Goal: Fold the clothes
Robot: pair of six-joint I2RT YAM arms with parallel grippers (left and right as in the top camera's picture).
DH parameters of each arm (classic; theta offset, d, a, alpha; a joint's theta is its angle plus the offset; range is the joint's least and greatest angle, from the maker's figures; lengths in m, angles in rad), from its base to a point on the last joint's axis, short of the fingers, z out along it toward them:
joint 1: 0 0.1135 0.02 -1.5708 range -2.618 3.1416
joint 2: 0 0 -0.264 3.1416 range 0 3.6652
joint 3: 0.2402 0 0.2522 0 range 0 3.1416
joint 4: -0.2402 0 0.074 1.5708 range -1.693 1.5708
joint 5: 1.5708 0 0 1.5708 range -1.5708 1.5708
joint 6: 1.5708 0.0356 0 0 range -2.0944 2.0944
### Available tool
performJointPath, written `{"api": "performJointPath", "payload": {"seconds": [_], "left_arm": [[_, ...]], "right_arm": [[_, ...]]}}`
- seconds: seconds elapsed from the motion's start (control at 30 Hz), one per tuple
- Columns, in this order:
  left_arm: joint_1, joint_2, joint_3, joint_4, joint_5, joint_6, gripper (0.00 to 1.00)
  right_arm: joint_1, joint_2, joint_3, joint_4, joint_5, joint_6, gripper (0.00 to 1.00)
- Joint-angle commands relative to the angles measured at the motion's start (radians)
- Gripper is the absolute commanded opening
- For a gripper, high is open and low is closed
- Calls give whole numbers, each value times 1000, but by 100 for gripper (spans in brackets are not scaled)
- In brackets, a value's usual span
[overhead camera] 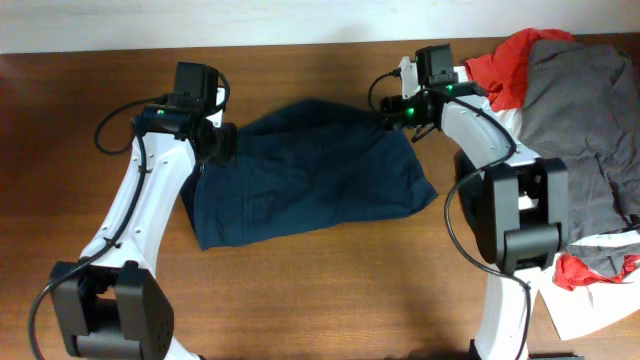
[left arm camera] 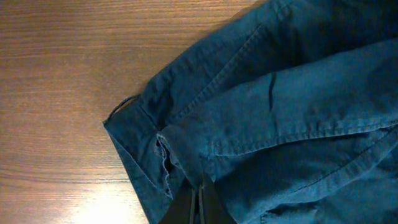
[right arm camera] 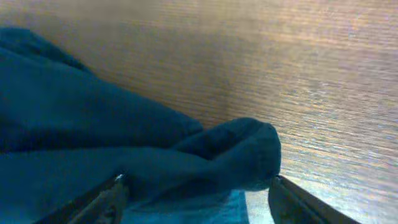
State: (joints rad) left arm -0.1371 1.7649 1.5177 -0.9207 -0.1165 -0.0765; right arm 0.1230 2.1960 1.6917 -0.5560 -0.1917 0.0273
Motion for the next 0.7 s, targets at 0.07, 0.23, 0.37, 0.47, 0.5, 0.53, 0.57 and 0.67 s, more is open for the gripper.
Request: {"api": "performJointPath", "payload": {"seconds": [0.07, 0.23, 0.37, 0.47, 0.5, 0.53, 0.57, 0.67], "left_arm": [[3, -40, 23, 3, -23, -14, 1], [3, -40, 23, 3, -23, -14, 1], [3, -40, 23, 3, -23, -14, 1], [3, -49, 23, 3, -27, -14, 1], [3, -56, 23, 3, -32, -14, 1], [3, -71, 23, 3, -38, -14, 1], [3, -81, 23, 3, -39, -14, 1], [3, -154, 23, -1, -40, -18, 1]], "right_arm": [[-6, 42, 7, 31, 12, 3, 78], [-6, 42, 7, 52, -31, 3, 48], [-6, 42, 7, 53, -55, 3, 5], [-15, 25, 23, 8, -60, 3, 4], [-20, 18, 34, -16, -60, 3, 4], [-36, -1, 61, -72, -60, 3, 4], [-49, -18, 80, -115, -60, 3, 4], [-108, -100, 144, -286, -95, 4, 4]]}}
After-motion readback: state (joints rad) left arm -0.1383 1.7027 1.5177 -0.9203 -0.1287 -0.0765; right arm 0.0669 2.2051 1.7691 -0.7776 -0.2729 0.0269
